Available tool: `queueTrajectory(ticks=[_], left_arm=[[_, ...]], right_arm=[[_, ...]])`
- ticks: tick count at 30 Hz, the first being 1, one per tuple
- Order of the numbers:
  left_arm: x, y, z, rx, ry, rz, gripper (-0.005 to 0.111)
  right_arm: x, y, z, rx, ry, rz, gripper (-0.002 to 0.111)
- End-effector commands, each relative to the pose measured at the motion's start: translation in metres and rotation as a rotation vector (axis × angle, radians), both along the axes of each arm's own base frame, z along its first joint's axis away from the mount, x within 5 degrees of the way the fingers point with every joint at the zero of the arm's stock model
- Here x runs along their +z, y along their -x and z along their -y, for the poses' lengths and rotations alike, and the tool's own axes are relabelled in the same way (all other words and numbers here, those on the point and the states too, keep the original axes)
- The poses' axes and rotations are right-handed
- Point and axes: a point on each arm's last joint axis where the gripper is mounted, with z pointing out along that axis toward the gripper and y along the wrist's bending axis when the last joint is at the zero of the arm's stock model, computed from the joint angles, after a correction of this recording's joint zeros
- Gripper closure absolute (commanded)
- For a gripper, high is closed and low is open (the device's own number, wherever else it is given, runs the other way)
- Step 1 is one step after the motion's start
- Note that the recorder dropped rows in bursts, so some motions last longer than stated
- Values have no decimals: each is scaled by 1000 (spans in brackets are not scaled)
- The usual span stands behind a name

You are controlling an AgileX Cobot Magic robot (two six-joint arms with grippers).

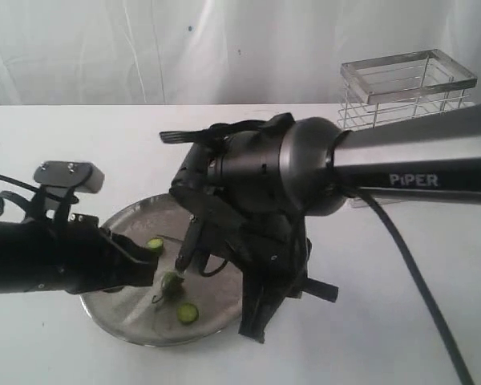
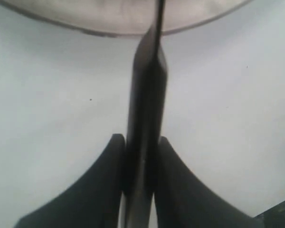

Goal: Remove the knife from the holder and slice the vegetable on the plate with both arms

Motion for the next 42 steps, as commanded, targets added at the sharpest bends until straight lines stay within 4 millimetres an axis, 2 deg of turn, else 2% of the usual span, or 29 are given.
queueTrajectory(ticks=[1,5,9,15,21,27,30,37,42], left_arm=[[24,9,-9,63,35,88,70],[44,17,-16,85,56,169,70],[51,26,-23,114,60,210,70],[48,41,-30,120,66,224,70],[42,59,-30,67,128,211,70],[37,69,-32,47,154,202,70],[34,71,-33,60,171,182,70],[34,78,-34,47,204,184,70],[41,84,-32,20,259,201,70]], right_arm=[[4,-14,16,-122,-57,-40,108],[4,-25,17,-210,-217,-117,108],[4,-35,6,-239,-373,-205,108],[5,-53,-16,-244,-511,-170,108],[-8,-71,-26,-317,-612,-248,108],[-17,-77,-35,-346,-691,-296,108],[-20,-79,-36,-365,-710,-300,101],[-23,-80,-35,-387,-708,-296,74],[-22,-80,-35,-394,-708,-296,67]])
